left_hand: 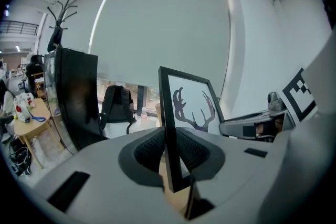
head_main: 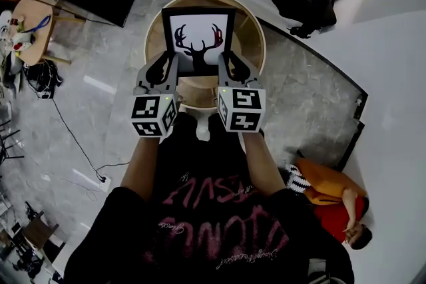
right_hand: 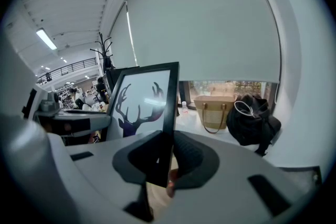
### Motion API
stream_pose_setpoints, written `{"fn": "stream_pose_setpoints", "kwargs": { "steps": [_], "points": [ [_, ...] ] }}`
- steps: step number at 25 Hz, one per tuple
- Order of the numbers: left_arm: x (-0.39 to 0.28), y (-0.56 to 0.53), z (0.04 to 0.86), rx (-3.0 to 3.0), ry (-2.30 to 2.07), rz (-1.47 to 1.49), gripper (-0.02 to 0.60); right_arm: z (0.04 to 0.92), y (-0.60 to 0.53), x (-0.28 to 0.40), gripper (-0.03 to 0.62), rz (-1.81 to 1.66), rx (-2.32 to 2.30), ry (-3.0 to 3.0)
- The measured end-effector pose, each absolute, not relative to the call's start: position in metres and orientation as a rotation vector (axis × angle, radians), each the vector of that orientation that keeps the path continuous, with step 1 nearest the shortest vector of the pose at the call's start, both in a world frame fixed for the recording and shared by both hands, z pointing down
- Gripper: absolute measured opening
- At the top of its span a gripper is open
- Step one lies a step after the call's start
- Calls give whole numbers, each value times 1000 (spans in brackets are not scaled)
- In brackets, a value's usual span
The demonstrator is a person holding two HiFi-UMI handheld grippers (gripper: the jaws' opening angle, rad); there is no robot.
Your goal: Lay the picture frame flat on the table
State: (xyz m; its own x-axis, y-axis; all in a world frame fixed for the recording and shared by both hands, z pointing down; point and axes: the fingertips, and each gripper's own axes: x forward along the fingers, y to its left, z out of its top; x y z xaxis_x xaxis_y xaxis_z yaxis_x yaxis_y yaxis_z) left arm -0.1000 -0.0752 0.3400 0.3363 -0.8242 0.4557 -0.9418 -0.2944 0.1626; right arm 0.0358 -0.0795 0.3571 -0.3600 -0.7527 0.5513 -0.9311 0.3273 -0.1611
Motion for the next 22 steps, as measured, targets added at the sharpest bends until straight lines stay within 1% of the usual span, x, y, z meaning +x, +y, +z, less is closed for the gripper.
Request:
{"fn": "stream_pose_setpoints", "kwargs": {
  "steps": [6, 11, 22],
  "points": [
    [-99, -80, 345, 2180, -1543, 413, 74, 362, -83, 37, 80, 681, 1470, -2195],
    [-104, -63, 377, 2161, -1538, 436, 74, 395, -66, 32, 80, 710, 1455, -2185],
    [-105, -41, 412, 2115, -1507, 466, 74, 429, -44, 31, 80, 757, 1426, -2139]
  ]
}}
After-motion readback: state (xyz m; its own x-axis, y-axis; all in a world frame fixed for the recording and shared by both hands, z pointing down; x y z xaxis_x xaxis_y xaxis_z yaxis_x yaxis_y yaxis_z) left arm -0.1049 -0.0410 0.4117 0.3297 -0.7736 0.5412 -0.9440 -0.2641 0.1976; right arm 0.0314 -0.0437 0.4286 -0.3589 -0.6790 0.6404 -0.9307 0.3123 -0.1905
